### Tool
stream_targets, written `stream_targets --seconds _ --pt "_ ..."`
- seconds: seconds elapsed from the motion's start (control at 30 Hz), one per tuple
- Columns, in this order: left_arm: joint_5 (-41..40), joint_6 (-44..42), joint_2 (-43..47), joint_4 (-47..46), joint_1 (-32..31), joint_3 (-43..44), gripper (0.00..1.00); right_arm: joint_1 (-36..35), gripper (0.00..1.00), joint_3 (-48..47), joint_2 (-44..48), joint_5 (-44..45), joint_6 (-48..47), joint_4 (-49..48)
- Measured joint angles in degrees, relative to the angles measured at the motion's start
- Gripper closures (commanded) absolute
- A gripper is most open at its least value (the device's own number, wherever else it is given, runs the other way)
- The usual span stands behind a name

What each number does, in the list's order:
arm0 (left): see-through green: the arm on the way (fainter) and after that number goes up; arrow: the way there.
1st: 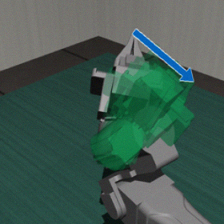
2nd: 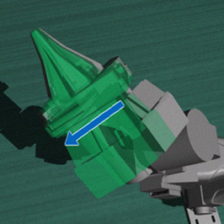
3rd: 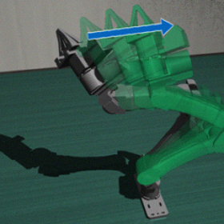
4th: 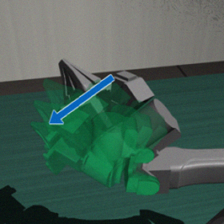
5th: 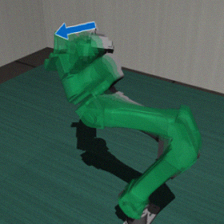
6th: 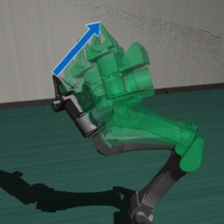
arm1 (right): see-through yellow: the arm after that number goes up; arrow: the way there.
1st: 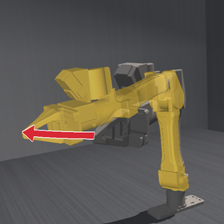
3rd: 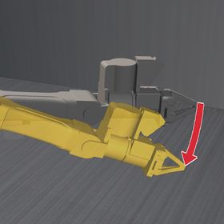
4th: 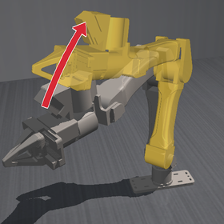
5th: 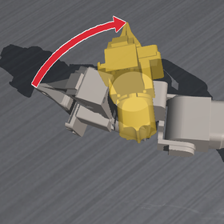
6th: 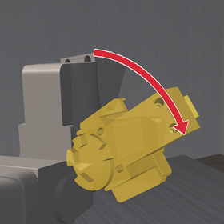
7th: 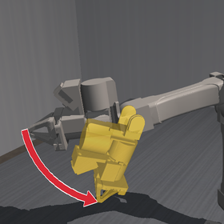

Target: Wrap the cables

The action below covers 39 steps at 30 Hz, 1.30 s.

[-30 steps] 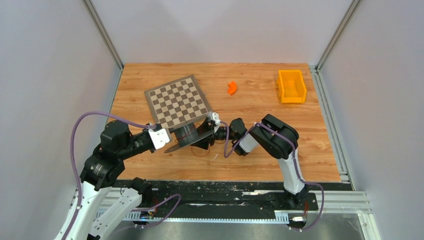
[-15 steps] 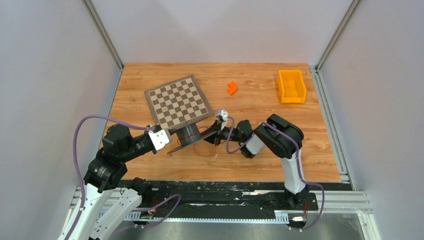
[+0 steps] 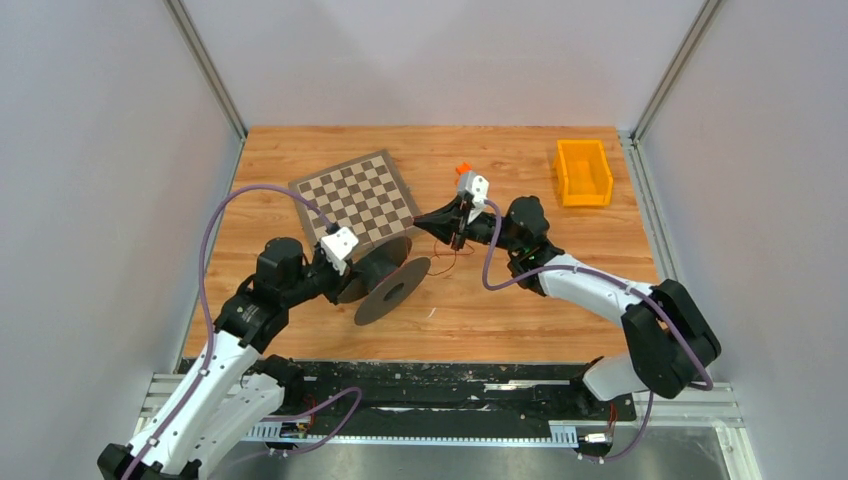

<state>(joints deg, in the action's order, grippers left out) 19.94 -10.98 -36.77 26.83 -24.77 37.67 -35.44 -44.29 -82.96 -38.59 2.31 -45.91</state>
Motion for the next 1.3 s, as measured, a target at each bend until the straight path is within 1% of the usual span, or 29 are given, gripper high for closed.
stream_targets --seconds 0.03,0.17,0.3,0.4,0.6,0.83,0.97,1.03,1.3 --pt "-0.81 1.68 -0.70 -0.35 0.00 -0.15 1.00 -0.61 1.00 -1.14 0.59 0.00 -1.31 2.93" --pt "-4.22 8.44 -2.16 -2.82 0.00 -0.37 0.94 -3.32 1.00 -5.97 0.98 0.66 -5.75 14.53" --pt "-6.01 13.22 -2.73 -6.03 0.02 -1.42 0.94 -4.85 1.00 -8.98 0.09 1.73 -6.49 20.68" --pt "-6.86 15.56 -3.32 -7.15 0.00 -2.51 0.91 -5.16 1.00 -13.33 -3.06 3.21 -5.95 23.87" --pt "-7.04 19.26 -3.45 -8.61 0.00 -5.31 0.85 -5.14 1.00 -22.01 -11.56 6.12 -3.23 27.26" --pt "-6.82 21.18 -3.10 -10.08 -0.22 -5.35 0.70 -4.98 1.00 -25.53 -17.70 9.20 0.70 30.86" --pt "-6.58 21.46 -2.82 -9.97 -0.48 -5.35 0.61 -4.96 1.00 -25.55 -18.58 11.06 2.01 32.59" --pt "-6.54 21.59 -2.27 -9.92 -0.63 -5.35 0.58 -4.87 1.00 -25.55 -18.58 11.82 2.43 32.94" --pt "-6.60 21.55 -0.79 -9.25 -0.63 -5.16 0.53 -4.85 1.00 -25.55 -18.58 14.29 3.45 33.18"
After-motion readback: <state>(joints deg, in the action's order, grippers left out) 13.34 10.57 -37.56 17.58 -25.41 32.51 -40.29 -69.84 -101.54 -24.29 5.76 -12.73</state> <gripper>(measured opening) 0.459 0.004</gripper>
